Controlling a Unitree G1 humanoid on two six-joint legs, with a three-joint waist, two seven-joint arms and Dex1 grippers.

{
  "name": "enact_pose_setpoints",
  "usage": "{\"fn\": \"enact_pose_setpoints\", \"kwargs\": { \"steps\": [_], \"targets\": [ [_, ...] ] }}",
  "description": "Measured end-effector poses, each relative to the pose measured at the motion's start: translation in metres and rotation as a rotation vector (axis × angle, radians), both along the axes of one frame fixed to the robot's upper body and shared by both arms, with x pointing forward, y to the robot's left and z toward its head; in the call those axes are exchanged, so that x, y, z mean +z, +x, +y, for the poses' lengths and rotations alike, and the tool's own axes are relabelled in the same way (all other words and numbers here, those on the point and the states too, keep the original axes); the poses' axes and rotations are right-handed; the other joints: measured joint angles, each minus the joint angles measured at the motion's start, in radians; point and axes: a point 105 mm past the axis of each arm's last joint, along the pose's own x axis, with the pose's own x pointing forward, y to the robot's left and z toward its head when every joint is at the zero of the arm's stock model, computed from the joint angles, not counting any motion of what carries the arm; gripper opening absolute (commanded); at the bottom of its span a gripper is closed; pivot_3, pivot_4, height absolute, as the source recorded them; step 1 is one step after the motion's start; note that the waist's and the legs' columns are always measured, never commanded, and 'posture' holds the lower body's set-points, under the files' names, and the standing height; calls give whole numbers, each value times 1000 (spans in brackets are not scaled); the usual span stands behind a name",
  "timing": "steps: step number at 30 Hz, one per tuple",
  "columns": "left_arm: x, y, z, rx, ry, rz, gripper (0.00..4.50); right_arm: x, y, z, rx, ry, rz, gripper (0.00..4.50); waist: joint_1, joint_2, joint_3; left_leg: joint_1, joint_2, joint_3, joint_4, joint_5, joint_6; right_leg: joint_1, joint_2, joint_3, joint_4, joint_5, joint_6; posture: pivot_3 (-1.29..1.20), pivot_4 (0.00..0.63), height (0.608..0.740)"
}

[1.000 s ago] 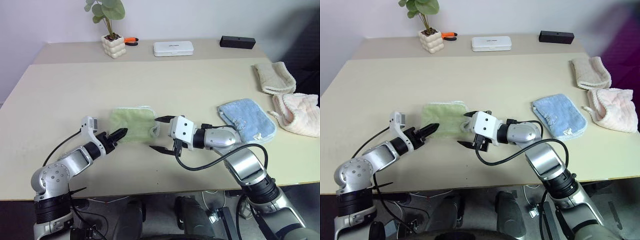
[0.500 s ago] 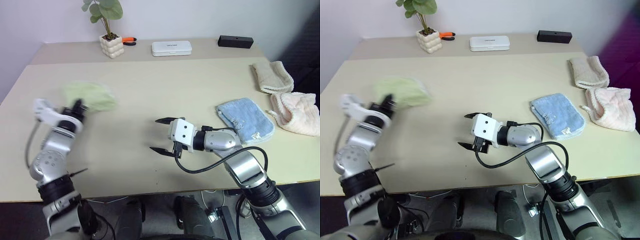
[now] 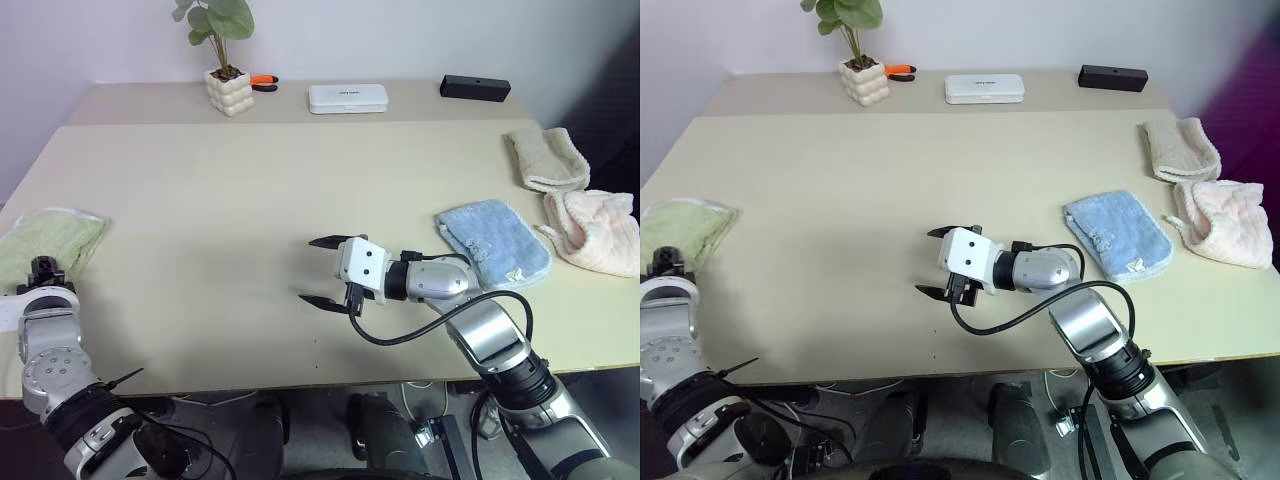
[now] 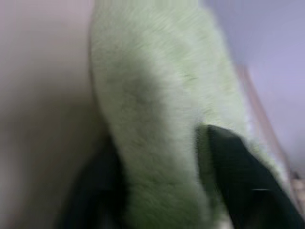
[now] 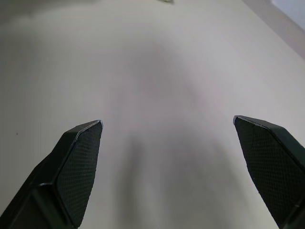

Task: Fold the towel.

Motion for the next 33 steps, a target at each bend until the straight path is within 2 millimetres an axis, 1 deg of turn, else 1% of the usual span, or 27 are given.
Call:
{"fn": "enact_pose_setpoints", "kwargs": {
  "steps": [2, 4, 5, 6, 7, 8, 9, 10, 11, 12, 13, 14, 16, 17, 19, 20, 21, 23, 26, 28, 33],
  "targets": [
    [4, -9, 6, 30, 14, 17, 4088, 0, 0, 0, 2, 1, -1, 4500, -4, 0, 0, 0, 1, 0, 0, 0, 0, -1, 0, 0, 0, 0, 0, 0, 150, 738],
    [15, -22, 17, 70, 75, 44, 4088, 0, 1, -1, -2, 7, 4, 4500, -6, 0, 0, 0, 1, 0, -1, 0, 0, -1, 1, 0, 0, 0, 0, 0, 150, 738],
    [24, -31, 24, 91, 135, 69, 4088, 1, 3, -3, -10, 15, 8, 4500, -7, 0, 0, 0, 1, 0, -1, 0, 0, -1, 1, 0, 0, 0, 0, 0, 150, 738],
    [37, -40, 32, 115, 210, 91, 4088, 3, 6, -7, -28, 26, 12, 4500, -5, 0, 0, 0, 1, 1, -1, 0, 0, -1, 1, 0, 0, 0, 0, 0, 150, 738],
    [52, -45, 37, 120, 304, 116, 4088, 5, 9, -12, -53, 43, 20, 4500, -4, 0, 0, 0, 1, 1, -1, 0, 0, -1, 1, 0, 0, 0, 0, 0, 150, 738],
    [65, -46, 38, 106, 388, 130, 4088, 7, 13, -16, -78, 54, 25, 4500, 1, 0, 0, 0, 1, 1, -1, 0, 0, -1, 1, 0, 0, 0, -1, 0, 150, 738],
    [82, -45, 36, 71, 512, 163, 4088, 9, 17, -21, -104, 69, 30, 4500, 5, 0, 0, 0, 1, 1, -1, 0, -1, 0, 1, 0, -1, -1, -2, 0, 150, 738],
    [95, -37, 28, -5, 643, 208, 4088, 11, 21, -26, -129, 83, 35, 4500, 10, 0, 0, 0, 0, 1, -1, 0, -1, 0, 1, 0, -2, -2, -4, 0, 150, 738],
    [106, -20, 8, -135, 788, 245, 4088, 13, 27, -34, -173, 108, 51, 4500, 18, 1, -1, 0, 0, 1, -1, 0, -1, 1, 0, 0, -3, -2, -5, 0, 150, 738],
    [109, -5, -14, -254, 876, 252, 4088, 17, 34, -41, -211, 126, 59, 4500, 24, 4, -1, 0, -1, 1, -1, 1, -2, 2, 0, 1, -5, -1, -6, 0, 150, 738],
    [105, 7, -37, -373, 950, 264, 4088, 22, 38, -46, -235, 145, 62, 4500, 25, 7, -1, 0, -2, 2, 0, 1, -2, 3, -1, 2, -6, -1, -6, 0, 150, 738],
    [95, 16, -60, -493, 1002, 275, 4088, 26, 42, -51, -256, 162, 62, 4500, 24, 7, -1, 0, -2, 2, -1, 1, -2, 3, -1, 3, -7, -1, -7, 0, 150, 738],
    [67, 27, -109, -743, 1089, 288, 4088, 32, 49, -67, -300, 173, 59, 4500, 17, 7, -1, -1, -1, 3, -2, 0, -1, 2, 0, 3, -8, -1, -6, 0, 150, 738],
    [56, 27, -128, -839, 1112, 283, 4088, 33, 52, -77, -331, 172, 64, 4500, 15, 6, -1, -1, -1, 3, -3, 0, -1, 1, 0, 3, -7, -1, -6, 0, 150, 738],
    [40, 22, -160, -1031, 1189, 270, 4088, 30, 56, -101, -397, 145, 80, 4500, 4, 6, -1, -2, 0, 3, -4, 0, -1, -2, 0, 3, -6, -1, -5, 0, 150, 738],
    [34, 18, -171, -1106, 1220, 267, 4088, 27, 55, -113, -426, 129, 94, 4500, 1, 6, -1, -2, 0, 3, -5, 0, 0, -3, 1, 3, -6, 0, -5, 0, 150, 738],
    [30, 15, -178, -1162, 1241, 264, 4088, 23, 53, -123, -452, 120, 114, 4500, -1, 7, -1, -1, 1, 3, -6, -1, 1, -3, 2, 3, -5, 0, -5, 0, 150, 738],
    [29, 13, -182, -1208, 1266, 247, 4088, 13, 47, -138, -488, 125, 170, 4500, -7, 7, -1, -1, 3, 3, -5, -1, 2, -3, 4, 3, -4, -1, -5, 0, 150, 738],
    [31, 19, -181, -1208, 1290, 234, 4088, -1, 39, -148, -512, 118, 224, 4500, -4, 8, 0, 0, 3, 3, -3, -1, 2, -2, 4, 3, -3, -1, -6, 0, 150, 738],
    [29, 23, -179, -1199, 1290, 237, 4088, -10, 35, -152, -523, 109, 254, 4500, -3, 9, 0, -1, 3, 4, -1, -1, 2, -2, 4, 3, -3, -1, -6, 0, 150, 738],
    [18, 25, -182, -1214, 1308, 262, 4088, -6, 38, -154, -543, 133, 230, 4500, -2, 9, 0, -1, 2, 4, -1, -1, 2, -1, 3, 4, -4, 0, -3, 0, 150, 738]
  ]
}}
